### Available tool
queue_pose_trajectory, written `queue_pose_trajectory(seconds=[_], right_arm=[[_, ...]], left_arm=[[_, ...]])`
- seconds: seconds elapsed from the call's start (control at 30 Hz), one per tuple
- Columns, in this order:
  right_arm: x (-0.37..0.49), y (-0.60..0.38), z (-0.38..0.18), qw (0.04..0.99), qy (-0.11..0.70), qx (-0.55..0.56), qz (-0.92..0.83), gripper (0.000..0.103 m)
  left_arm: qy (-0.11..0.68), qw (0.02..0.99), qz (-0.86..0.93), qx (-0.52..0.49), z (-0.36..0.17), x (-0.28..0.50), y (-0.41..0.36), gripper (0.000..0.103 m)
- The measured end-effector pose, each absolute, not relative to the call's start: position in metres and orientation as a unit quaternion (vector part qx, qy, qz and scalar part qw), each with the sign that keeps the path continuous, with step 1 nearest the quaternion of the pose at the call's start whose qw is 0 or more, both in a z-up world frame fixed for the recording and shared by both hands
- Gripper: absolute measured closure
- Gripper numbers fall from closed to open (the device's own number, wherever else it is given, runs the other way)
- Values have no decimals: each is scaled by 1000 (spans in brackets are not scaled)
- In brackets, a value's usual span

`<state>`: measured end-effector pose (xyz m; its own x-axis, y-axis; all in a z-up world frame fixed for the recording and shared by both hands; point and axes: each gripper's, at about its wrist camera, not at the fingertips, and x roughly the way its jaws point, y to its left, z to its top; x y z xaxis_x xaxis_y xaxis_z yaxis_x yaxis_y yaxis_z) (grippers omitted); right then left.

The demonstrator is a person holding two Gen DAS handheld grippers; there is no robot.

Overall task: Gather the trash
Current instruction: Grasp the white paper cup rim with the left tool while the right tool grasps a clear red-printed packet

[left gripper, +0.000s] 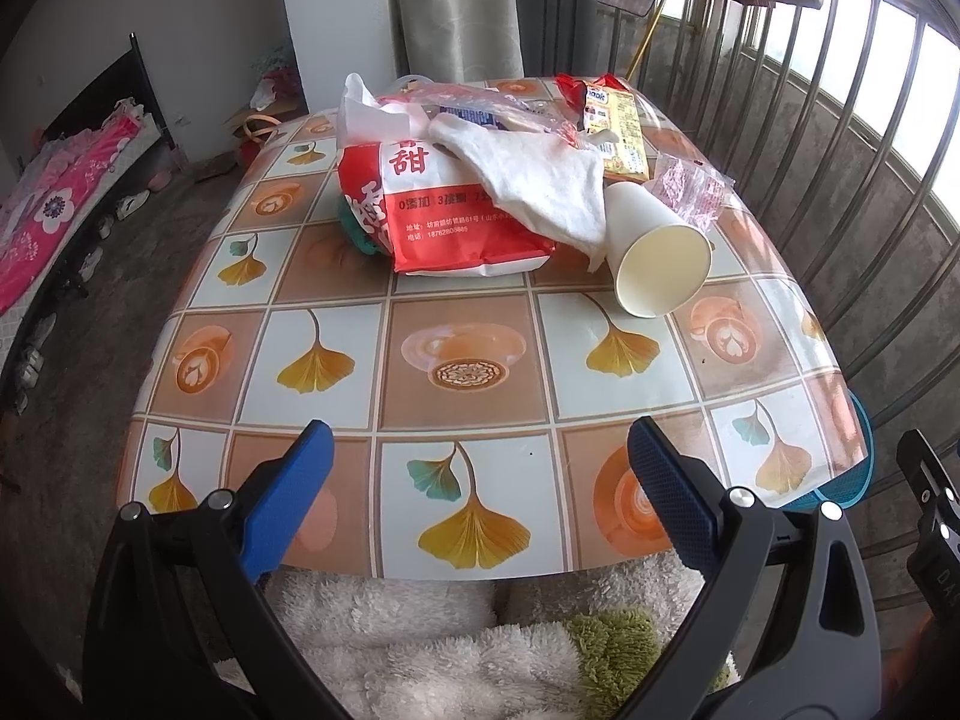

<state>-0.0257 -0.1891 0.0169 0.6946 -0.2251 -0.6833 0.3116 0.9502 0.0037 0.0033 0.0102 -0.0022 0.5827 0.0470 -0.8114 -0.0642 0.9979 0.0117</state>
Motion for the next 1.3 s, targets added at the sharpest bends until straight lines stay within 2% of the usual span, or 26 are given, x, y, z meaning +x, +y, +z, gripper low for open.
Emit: queue_pose_trajectory(seconds=[0.43,0.6,0.73,0.83,0.93,1.0,1.1,1.13,1.17,1.3], right_arm=[[-5,-188,32,944,296,95,-112,6],[29,-208,31,935,310,157,-68,6],[72,-230,29,917,327,228,-15,7],[114,-241,20,902,349,253,6,13],[162,-245,3,882,384,271,23,23],[193,-247,-11,868,407,283,28,34],[232,-248,-26,864,424,270,27,42],[244,-249,-31,864,427,266,27,43],[255,-249,-36,863,430,263,27,44],[285,-255,-52,857,446,256,19,48]], left_arm=[[420,907,31,-17,4,26,41,9],[365,931,3,-7,15,35,54,9],[307,945,-108,-23,21,37,56,9],[280,946,-162,-30,22,38,48,9],[271,941,-202,0,18,42,27,9],[267,939,-216,26,14,44,11,9],[262,936,-225,66,5,50,-10,9],[259,935,-226,81,1,52,-15,15],[258,934,-227,98,-2,54,-22,25],[273,922,-227,152,-20,62,-42,40]])
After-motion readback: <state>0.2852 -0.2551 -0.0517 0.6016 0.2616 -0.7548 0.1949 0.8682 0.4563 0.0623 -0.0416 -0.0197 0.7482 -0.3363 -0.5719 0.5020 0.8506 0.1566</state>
